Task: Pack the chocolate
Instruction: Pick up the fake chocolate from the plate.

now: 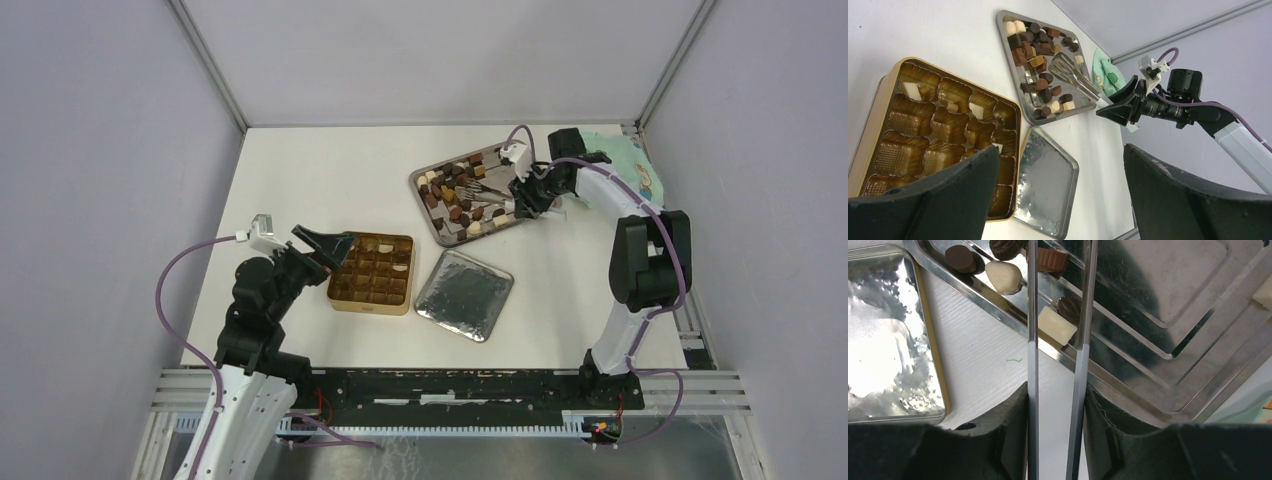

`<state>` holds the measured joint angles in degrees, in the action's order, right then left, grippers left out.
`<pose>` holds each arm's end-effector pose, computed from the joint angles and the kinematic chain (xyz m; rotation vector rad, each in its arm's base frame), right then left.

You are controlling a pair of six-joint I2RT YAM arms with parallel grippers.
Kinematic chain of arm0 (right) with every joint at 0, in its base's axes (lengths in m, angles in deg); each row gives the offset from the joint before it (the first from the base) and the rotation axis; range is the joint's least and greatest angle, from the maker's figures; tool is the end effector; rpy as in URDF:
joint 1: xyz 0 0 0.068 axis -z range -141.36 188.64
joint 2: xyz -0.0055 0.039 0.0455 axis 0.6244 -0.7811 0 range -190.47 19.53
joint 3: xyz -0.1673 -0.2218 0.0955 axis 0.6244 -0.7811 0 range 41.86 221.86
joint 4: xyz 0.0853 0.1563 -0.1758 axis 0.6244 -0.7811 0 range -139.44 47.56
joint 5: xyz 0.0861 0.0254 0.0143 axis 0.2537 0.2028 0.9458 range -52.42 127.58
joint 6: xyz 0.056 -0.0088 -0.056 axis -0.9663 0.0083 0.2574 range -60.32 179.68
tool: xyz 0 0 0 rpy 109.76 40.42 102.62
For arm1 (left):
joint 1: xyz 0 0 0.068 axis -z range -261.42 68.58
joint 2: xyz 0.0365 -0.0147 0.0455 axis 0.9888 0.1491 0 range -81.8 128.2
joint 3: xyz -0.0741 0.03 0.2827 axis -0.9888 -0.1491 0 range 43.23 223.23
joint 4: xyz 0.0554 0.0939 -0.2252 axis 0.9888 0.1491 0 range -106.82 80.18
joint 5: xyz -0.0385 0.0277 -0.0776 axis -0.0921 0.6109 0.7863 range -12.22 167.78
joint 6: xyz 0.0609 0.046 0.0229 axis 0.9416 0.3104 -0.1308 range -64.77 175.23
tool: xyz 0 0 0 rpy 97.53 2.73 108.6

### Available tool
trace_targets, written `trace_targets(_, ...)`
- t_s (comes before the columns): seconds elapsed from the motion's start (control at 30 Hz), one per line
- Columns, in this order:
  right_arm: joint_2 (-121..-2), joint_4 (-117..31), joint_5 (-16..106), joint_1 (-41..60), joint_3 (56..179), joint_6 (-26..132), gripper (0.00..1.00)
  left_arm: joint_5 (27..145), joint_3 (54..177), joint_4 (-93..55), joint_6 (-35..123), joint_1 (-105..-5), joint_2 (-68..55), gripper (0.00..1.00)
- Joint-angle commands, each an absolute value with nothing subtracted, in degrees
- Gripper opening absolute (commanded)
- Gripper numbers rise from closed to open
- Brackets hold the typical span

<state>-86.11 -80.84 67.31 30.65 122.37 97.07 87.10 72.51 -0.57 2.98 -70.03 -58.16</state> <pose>0.3844 0.0883 0.2244 -1.1198 2.2697 0.4979 0.1189 -0.0353 0.2846 -0.5278 1.7755 -0.9372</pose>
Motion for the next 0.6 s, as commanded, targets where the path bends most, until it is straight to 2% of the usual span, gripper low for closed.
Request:
trace_targets(0.0,-86.66,-78.99,66.5,29.57,126.05,95.58,0.44,87.27,72.74,-2.58,0.74,-69.89,-58.23,0.97)
trace_targets(0.57,-89.1,-79.52,62.35,28.2,128.47,94.46,0.46,86.92,72.67,-1.83,0.83,-69.88,-59.21,0.97)
